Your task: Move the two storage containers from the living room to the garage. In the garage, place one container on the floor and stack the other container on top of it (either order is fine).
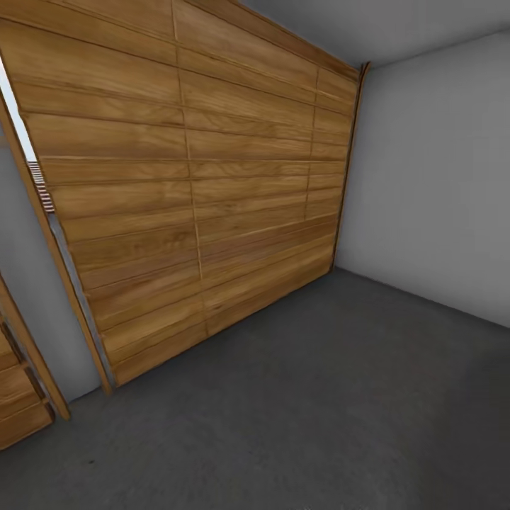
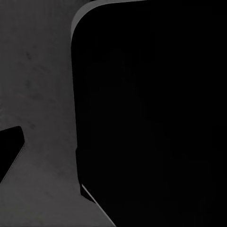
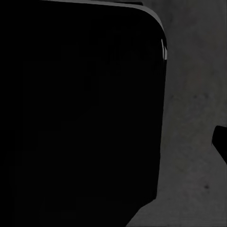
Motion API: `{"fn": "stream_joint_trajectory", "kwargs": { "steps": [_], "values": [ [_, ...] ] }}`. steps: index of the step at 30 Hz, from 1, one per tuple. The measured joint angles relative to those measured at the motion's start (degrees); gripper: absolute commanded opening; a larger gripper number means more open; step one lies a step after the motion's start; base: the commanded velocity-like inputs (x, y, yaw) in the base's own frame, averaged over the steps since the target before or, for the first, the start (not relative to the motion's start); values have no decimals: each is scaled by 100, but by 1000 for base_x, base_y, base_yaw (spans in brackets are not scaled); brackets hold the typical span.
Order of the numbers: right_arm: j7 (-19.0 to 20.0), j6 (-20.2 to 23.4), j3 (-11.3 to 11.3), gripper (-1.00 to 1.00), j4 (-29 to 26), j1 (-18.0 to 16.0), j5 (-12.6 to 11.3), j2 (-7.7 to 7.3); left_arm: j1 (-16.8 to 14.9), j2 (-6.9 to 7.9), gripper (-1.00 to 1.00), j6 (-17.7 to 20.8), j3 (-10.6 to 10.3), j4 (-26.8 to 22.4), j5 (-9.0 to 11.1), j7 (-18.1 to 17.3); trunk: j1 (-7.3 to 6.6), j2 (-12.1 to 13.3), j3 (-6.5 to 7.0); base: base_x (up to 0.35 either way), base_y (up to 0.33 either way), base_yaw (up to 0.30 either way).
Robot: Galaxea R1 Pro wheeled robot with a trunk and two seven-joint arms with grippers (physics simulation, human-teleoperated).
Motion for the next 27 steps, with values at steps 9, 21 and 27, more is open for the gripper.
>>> {"fn": "stream_joint_trajectory", "kwargs": {
  "steps": [9, 21, 27],
  "values": [
    [0, 0, 3, 100, 0, 0, 0, 0, 0, -2, 100, 0, 6, 0, 7, 2, 0, 0, 0, 0, 0, -281],
    [0, 0, -2, 100, 0, 0, 0, -5, 2, -2, 100, 0, 6, 0, 7, 2, 0, 0, 0, 0, 0, -279],
    [0, 0, -6, 100, 0, 0, 0, -4, 0, 0, 100, 0, 6, 0, 7, 2, 0, 0, 8, 0, 0, -279]
  ]
}}
